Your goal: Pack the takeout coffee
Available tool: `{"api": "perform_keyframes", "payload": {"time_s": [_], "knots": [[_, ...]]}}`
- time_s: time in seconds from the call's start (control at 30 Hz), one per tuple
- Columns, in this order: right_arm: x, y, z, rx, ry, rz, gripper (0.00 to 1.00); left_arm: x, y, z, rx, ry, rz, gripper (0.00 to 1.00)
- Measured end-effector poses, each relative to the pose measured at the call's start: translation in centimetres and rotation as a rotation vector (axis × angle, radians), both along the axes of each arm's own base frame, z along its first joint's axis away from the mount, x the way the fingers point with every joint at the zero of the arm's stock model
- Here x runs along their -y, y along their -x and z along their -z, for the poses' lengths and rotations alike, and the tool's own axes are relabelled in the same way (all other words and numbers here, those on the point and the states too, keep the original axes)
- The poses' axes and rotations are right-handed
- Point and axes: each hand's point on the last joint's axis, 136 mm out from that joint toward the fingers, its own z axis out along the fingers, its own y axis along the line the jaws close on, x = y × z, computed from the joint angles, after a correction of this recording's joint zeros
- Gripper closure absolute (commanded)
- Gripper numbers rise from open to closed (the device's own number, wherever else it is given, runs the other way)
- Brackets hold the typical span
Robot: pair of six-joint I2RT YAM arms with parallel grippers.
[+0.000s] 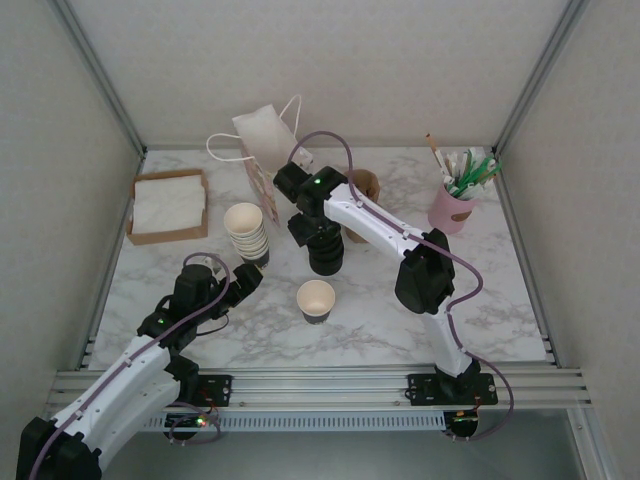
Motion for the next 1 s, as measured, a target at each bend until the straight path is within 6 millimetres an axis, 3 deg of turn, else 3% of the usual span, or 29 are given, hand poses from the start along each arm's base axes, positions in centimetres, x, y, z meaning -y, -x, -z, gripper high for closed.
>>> {"api": "perform_keyframes", "payload": {"time_s": [1.0], "knots": [[0.1,0.2,1.2,-0.012,0.007,0.003,0.25,0.0,0.1,0.1,-0.006,-0.002,0.0,0.0]]}}
